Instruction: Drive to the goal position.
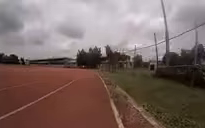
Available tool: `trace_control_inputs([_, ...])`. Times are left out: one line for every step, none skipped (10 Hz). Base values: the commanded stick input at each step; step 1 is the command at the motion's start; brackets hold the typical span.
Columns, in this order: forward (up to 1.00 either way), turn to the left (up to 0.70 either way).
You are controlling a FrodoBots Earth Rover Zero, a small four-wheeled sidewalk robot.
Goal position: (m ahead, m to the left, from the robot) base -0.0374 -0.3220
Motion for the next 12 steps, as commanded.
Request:
trace_control_inputs([0.70, 0.00])
trace_control_inputs([0.70, 0.00])
trace_control_inputs([0.70, 0.00])
trace_control_inputs([0.70, 0.00])
trace_control_inputs([0.70, 0.00])
trace_control_inputs([0.70, 0.00])
trace_control_inputs([0.70, 0.00])
trace_control_inputs([0.70, -0.01])
trace_control_inputs([0.70, -0.10])
trace_control_inputs([0.70, -0.18])
trace_control_inputs([0.70, -0.27])
trace_control_inputs([0.70, 0.00])
